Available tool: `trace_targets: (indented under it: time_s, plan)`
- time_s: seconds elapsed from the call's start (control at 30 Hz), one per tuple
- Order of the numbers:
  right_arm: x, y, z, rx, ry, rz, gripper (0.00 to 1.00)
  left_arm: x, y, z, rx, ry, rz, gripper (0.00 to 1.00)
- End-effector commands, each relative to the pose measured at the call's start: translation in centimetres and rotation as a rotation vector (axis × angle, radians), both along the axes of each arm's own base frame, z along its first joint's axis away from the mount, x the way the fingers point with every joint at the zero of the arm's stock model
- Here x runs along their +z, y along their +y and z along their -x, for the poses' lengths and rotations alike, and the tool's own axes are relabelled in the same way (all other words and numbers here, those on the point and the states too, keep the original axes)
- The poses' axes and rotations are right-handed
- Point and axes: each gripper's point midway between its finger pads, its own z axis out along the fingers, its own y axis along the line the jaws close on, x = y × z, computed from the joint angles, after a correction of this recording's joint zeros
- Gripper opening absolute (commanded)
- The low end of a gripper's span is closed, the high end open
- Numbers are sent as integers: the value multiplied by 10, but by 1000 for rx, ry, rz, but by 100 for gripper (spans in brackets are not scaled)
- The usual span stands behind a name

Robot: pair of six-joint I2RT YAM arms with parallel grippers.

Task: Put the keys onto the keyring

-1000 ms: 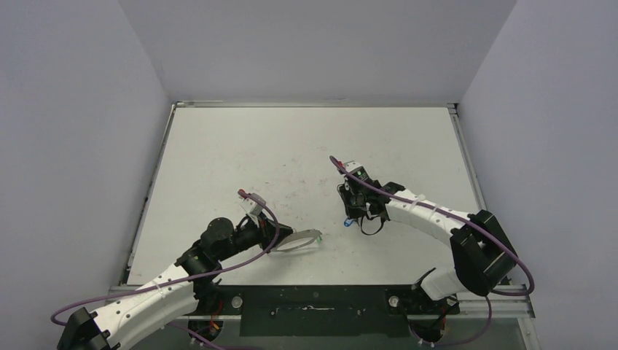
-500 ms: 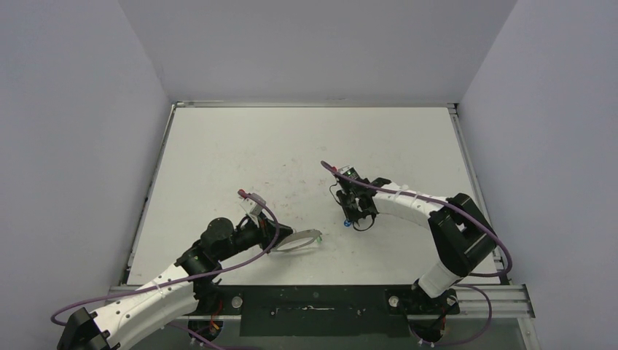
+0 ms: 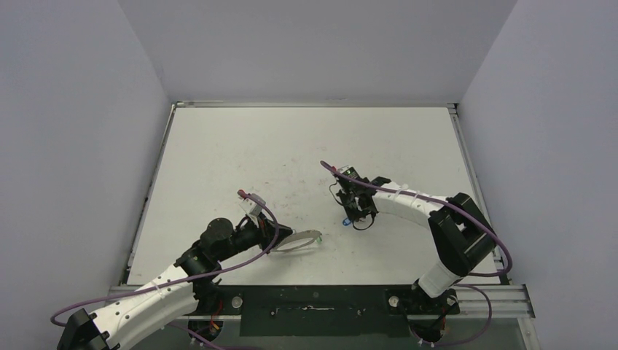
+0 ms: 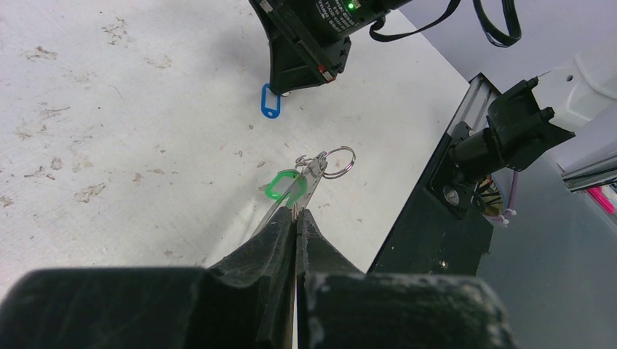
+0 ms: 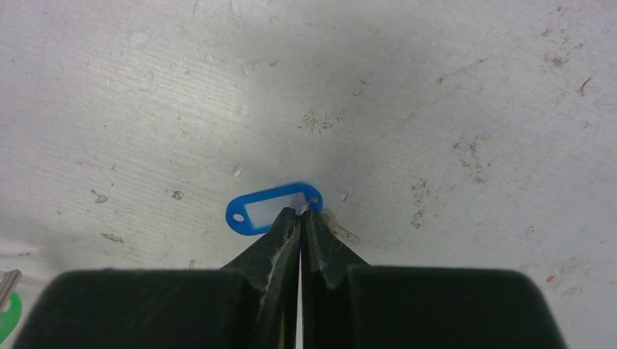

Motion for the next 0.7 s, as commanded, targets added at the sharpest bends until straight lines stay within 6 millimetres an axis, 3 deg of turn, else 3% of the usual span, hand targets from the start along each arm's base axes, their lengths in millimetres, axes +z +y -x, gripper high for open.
trace_targets:
  time_s: [0.0,0.17,0.33,0.67]
  plan:
    - [39,2,-9,1,-88,-30,0,33,-2,-7,18,-66,61,0]
    - [67,0,-4,13,-130,-65,0,33,-1,-8,22,-77,63,0]
    - [83,3,10,64,-116,-129,0,35,0,-8,23,-86,64,0]
    - [125,59,73,296,-56,-494,0,32,0,-8,25,-80,67,0]
